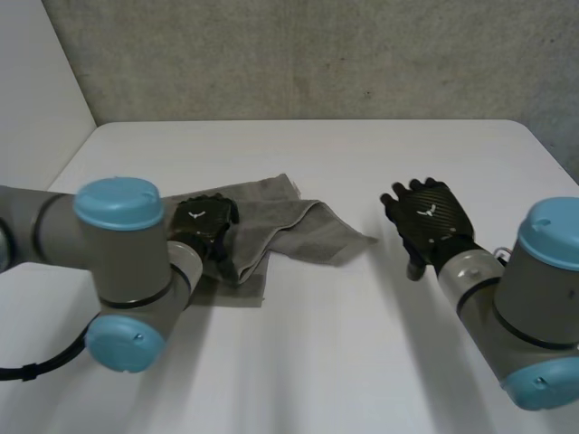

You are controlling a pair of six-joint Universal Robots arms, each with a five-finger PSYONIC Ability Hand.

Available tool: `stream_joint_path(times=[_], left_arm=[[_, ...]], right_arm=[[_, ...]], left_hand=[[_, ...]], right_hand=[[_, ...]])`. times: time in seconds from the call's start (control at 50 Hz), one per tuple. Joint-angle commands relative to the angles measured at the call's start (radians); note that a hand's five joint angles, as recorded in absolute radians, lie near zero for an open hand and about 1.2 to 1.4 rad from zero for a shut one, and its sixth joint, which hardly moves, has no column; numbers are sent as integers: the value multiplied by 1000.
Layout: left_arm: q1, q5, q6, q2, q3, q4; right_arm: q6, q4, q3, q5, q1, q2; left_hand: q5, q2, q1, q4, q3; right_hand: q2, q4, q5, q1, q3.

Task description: Fold the towel.

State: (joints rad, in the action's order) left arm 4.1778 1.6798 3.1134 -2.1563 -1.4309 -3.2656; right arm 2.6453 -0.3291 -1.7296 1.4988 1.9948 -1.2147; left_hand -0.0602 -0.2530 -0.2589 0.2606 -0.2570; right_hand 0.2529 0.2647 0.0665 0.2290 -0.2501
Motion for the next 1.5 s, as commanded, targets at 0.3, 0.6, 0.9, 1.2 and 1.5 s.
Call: stream_joint_path(times=[0.3,0.6,0.9,1.2,1.5], left_arm=[[-30,-60,17,145,-267,-59],[-59,-84,17,43,-182,-63],[-114,-84,17,-80,-40,-60],[-116,-77,17,-145,63,21],[-108,-66,16,-143,58,27]], right_arm=[[220,237,418,-35,91,346],[278,237,518,-37,98,437],[278,239,535,-35,98,461],[278,237,528,-37,98,463],[280,232,533,-38,99,474]], left_hand=[[-96,-77,-72,70,-73],[-111,-93,-87,85,-89],[-126,-107,-101,100,-103],[-237,-219,-213,211,-215],[-228,-210,-204,202,-206]], right_hand=[[128,117,140,152,-131],[460,448,472,484,-463],[472,460,484,496,-475],[510,498,522,534,-513],[724,712,736,748,-727]])
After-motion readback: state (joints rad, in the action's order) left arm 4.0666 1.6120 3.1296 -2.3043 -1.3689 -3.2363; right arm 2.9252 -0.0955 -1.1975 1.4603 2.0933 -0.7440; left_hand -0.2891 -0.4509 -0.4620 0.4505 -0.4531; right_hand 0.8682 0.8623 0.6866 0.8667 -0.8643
